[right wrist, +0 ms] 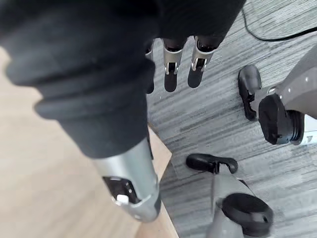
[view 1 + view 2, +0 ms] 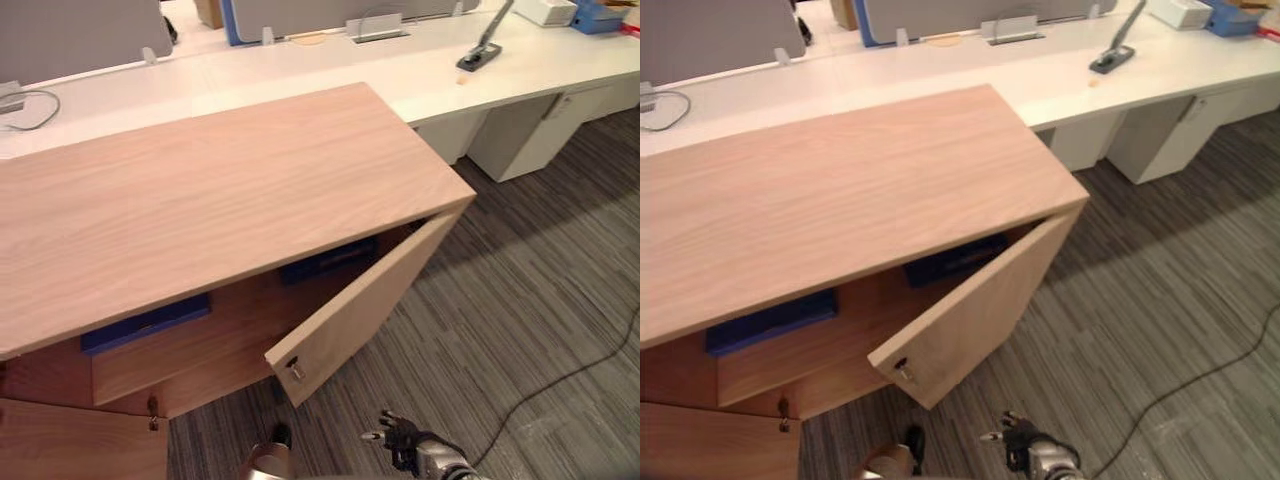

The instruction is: Walk over to the cabinet, pick up the folder, carry it to the office cabinet, place the folder inside the office cabinet, then close the office cabinet door

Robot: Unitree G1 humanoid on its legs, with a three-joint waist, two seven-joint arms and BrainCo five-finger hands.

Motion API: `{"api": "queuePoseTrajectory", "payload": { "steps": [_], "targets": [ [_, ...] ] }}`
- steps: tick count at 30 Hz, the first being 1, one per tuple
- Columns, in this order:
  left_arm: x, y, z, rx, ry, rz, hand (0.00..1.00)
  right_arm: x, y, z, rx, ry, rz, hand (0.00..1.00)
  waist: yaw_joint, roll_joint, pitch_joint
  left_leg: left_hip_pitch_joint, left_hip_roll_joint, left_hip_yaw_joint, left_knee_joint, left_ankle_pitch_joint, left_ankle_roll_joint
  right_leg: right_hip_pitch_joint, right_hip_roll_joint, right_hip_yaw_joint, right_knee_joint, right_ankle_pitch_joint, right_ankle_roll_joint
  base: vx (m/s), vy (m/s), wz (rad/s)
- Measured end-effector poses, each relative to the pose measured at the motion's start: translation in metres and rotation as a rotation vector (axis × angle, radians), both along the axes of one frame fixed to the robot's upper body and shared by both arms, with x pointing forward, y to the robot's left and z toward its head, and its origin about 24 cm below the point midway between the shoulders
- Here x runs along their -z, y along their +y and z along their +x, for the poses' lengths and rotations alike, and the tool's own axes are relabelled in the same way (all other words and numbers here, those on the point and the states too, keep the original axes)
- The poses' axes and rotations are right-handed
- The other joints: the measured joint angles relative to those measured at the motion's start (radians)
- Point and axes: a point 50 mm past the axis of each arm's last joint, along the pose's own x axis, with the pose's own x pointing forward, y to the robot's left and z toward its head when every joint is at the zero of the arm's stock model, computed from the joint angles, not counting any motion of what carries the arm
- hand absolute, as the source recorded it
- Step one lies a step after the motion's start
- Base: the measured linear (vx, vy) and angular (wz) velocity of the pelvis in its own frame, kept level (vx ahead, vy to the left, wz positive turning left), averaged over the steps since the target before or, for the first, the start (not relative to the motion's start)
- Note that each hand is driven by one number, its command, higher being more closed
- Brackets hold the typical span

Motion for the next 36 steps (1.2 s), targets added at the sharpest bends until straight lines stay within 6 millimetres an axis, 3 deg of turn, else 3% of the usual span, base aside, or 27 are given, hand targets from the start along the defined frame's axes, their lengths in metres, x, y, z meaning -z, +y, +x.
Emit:
{"api": "queuePoseTrajectory", "payload": {
  "steps": [1, 2, 3, 4, 5, 6, 7, 10, 12, 13, 14, 17, 18, 20, 23, 25, 27, 28, 29, 31, 33, 34, 35, 36],
  "targets": [
    [-0.001, 0.002, 0.001, 0.017, -0.005, 0.012, 0.00, 0.001, -0.004, -0.004, 0.004, 0.009, -0.015, 0.00, -0.006, 0.002, -0.001, 0.005, -0.013, -0.021, -0.002, 0.000, 0.000, 0.010, -0.026, -0.020, 0.039, -0.013, 0.015, 0.22, 0.203, 0.93],
    [-0.003, 0.006, 0.009, 0.069, -0.032, 0.035, 0.00, 0.003, -0.014, -0.017, 0.035, 0.039, -0.036, 0.00, -0.021, 0.005, -0.005, 0.017, -0.046, -0.059, -0.009, 0.002, 0.004, 0.017, -0.112, -0.041, 0.186, -0.067, 0.027, 0.20, 0.182, 0.95],
    [-0.004, 0.007, 0.013, 0.094, -0.044, 0.043, 0.00, 0.004, -0.020, -0.024, 0.054, 0.054, -0.050, 0.00, -0.030, 0.009, -0.007, 0.022, -0.065, -0.085, -0.013, 0.005, 0.010, 0.019, -0.162, -0.040, 0.270, -0.089, 0.009, 0.26, 0.243, 1.26],
    [-0.005, 0.008, 0.019, 0.136, -0.059, 0.053, 0.00, 0.006, -0.027, -0.035, 0.081, 0.075, -0.065, 0.00, -0.048, 0.012, -0.008, 0.029, -0.094, -0.137, -0.015, 0.011, 0.023, 0.018, -0.246, -0.008, 0.416, -0.112, -0.037, 0.25, 0.212, 1.55],
    [-0.008, 0.006, 0.036, 0.207, -0.103, 0.064, 0.00, 0.008, -0.033, -0.048, 0.126, 0.102, -0.071, 0.00, -0.085, 0.021, -0.007, 0.044, -0.115, -0.215, -0.014, 0.001, 0.051, -0.024, -0.314, 0.142, 0.569, -0.140, -0.073, 0.23, 0.200, 1.84],
    [-0.011, 0.008, 0.054, 0.271, -0.146, 0.085, 0.00, 0.007, -0.034, -0.047, 0.144, 0.077, -0.077, 0.00, -0.103, 0.023, -0.007, 0.044, -0.124, -0.273, -0.005, 0.002, 0.055, -0.086, -0.275, 0.365, 0.585, -0.219, -0.043, 0.13, 0.096, 1.59],
    [-0.013, 0.009, 0.063, 0.295, -0.168, 0.094, 0.00, 0.005, -0.036, -0.044, 0.145, 0.064, -0.081, 0.00, -0.115, 0.029, -0.005, 0.044, -0.122, -0.291, 0.001, 0.002, 0.055, -0.112, -0.241, 0.480, 0.566, -0.243, -0.031, 0.03, 0.009, 1.30],
    [-0.023, 0.003, 0.101, 0.392, -0.283, 0.130, 0.00, 0.003, -0.044, -0.046, 0.209, 0.036, -0.093, 0.00, -0.166, 0.039, -0.006, 0.027, -0.135, -0.457, 0.037, -0.006, 0.043, -0.201, -0.038, 1.001, 0.418, -0.274, 0.009, -0.03, -0.115, 1.37],
    [-0.030, 0.000, 0.118, 0.399, -0.342, 0.153, 0.00, 0.003, -0.043, -0.050, 0.248, 0.021, -0.094, 0.00, -0.185, 0.025, -0.007, 0.003, -0.146, -0.534, 0.072, -0.032, 0.026, -0.222, 0.016, 1.185, 0.353, -0.278, 0.031, -0.06, -0.184, 1.40],
    [-0.030, 0.001, 0.118, 0.404, -0.344, 0.163, 0.00, 0.003, -0.041, -0.051, 0.263, 0.021, -0.084, 0.00, -0.188, 0.017, -0.010, -0.003, -0.148, -0.542, 0.080, -0.041, 0.018, -0.216, 0.012, 1.187, 0.321, -0.270, 0.039, -0.11, -0.276, 1.19],
    [-0.032, 0.005, 0.116, 0.417, -0.341, 0.191, 0.00, 0.004, -0.035, -0.054, 0.279, 0.020, -0.063, 0.00, -0.192, -0.014, -0.016, -0.010, -0.141, -0.531, 0.101, -0.059, -0.001, -0.206, -0.004, 1.158, 0.289, -0.240, 0.083, -0.09, -0.318, 0.96],
    [-0.027, -0.006, 0.100, 0.472, -0.306, 0.164, 0.00, 0.003, -0.034, -0.052, 0.262, 0.000, -0.062, 0.00, -0.209, 0.007, -0.030, -0.016, -0.042, -0.456, 0.111, -0.056, -0.044, -0.173, 0.043, 1.048, 0.287, -0.259, 0.047, -0.01, -0.327, 0.85],
    [-0.027, -0.007, 0.098, 0.516, -0.318, 0.158, 0.00, 0.002, -0.032, -0.048, 0.209, -0.014, -0.064, 0.00, -0.217, 0.014, -0.035, -0.030, 0.004, -0.458, 0.098, -0.027, -0.098, -0.158, 0.076, 1.000, 0.277, -0.263, 0.034, 0.02, -0.329, 0.77],
    [-0.027, -0.008, 0.097, 0.640, -0.321, 0.162, 0.00, 0.001, -0.022, -0.041, 0.132, -0.027, -0.050, 0.00, -0.214, 0.013, -0.038, -0.036, 0.032, -0.478, 0.068, -0.010, -0.120, -0.156, 0.103, 0.975, 0.259, -0.258, 0.024, 0.03, -0.195, 0.44],
    [-0.028, -0.014, 0.106, 1.009, -0.299, 0.211, 0.00, 0.000, -0.012, -0.029, 0.052, -0.046, -0.031, 0.00, -0.216, 0.018, -0.039, -0.068, 0.056, -0.512, 0.045, 0.017, -0.142, -0.144, 0.136, 0.924, 0.228, -0.244, 0.002, 0.05, -0.123, 0.47],
    [-0.027, -0.017, 0.110, 1.189, -0.258, 0.243, 0.00, 0.000, -0.009, -0.024, 0.059, -0.057, -0.020, 0.00, -0.219, 0.015, -0.035, -0.103, 0.057, -0.441, 0.078, 0.034, -0.128, -0.126, 0.131, 0.877, 0.221, -0.242, -0.001, 0.01, -0.051, 0.57],
    [-0.026, -0.016, 0.109, 1.269, -0.224, 0.262, 0.00, -0.002, -0.004, -0.014, 0.094, -0.081, 0.004, 0.00, -0.222, 0.012, -0.031, -0.113, 0.067, -0.295, 0.031, 0.101, -0.091, -0.132, 0.127, 0.846, 0.210, -0.230, -0.019, -0.03, 0.011, 0.43],
    [-0.025, -0.012, 0.110, 1.296, -0.200, 0.273, 0.00, -0.003, 0.003, -0.009, 0.133, -0.094, 0.034, 0.00, -0.239, 0.008, -0.017, -0.143, 0.096, -0.130, 0.113, 0.031, -0.049, -0.127, 0.117, 0.802, 0.197, -0.224, -0.028, -0.04, 0.028, 0.84],
    [-0.025, -0.009, 0.114, 1.247, -0.198, 0.264, 0.00, -0.004, 0.000, -0.006, 0.187, -0.106, 0.047, 0.00, -0.248, 0.004, 0.007, -0.223, 0.151, 0.007, 0.325, -0.080, -0.004, -0.108, 0.107, 0.749, 0.200, -0.224, -0.029, -0.03, 0.033, 0.97],
    [-0.025, -0.008, 0.112, 1.217, -0.201, 0.254, 0.00, -0.001, -0.012, -0.019, 0.288, -0.078, 0.044, 0.00, -0.243, 0.013, 0.004, -0.239, 0.169, 0.084, 0.515, -0.127, 0.018, -0.060, 0.080, 0.684, 0.178, -0.227, -0.024, -0.02, 0.102, 0.95],
    [-0.019, -0.011, 0.102, 1.192, -0.180, 0.210, 0.00, 0.001, -0.023, -0.033, 0.336, -0.050, 0.027, 0.00, -0.246, 0.043, -0.017, -0.207, 0.147, 0.105, 0.460, -0.143, 0.002, -0.049, 0.078, 0.641, 0.175, -0.241, 0.005, 0.04, 0.186, 0.98],
    [-0.019, -0.006, 0.100, 1.172, -0.170, 0.207, 0.00, 0.004, -0.023, -0.039, 0.372, -0.024, 0.040, 0.00, -0.256, 0.025, -0.025, -0.187, 0.081, 0.084, 0.328, -0.100, 0.002, -0.062, 0.054, 0.620, 0.170, -0.250, 0.015, 0.08, 0.146, 1.22],
    [-0.018, 0.003, 0.094, 1.115, -0.153, 0.206, 0.00, 0.007, -0.019, -0.049, 0.441, 0.008, 0.069, 0.00, -0.254, -0.006, -0.032, -0.143, 0.008, 0.053, 0.159, -0.004, 0.017, -0.067, 0.043, 0.621, 0.127, -0.229, -0.004, 0.08, 0.055, 1.29],
    [-0.017, 0.007, 0.091, 1.093, -0.139, 0.197, 0.00, 0.008, -0.019, -0.052, 0.461, 0.013, 0.074, 0.00, -0.256, -0.012, -0.036, -0.125, -0.016, 0.035, 0.083, 0.039, 0.020, -0.064, 0.044, 0.620, 0.107, -0.217, -0.009, 0.09, 0.022, 1.07]
  ]
}}
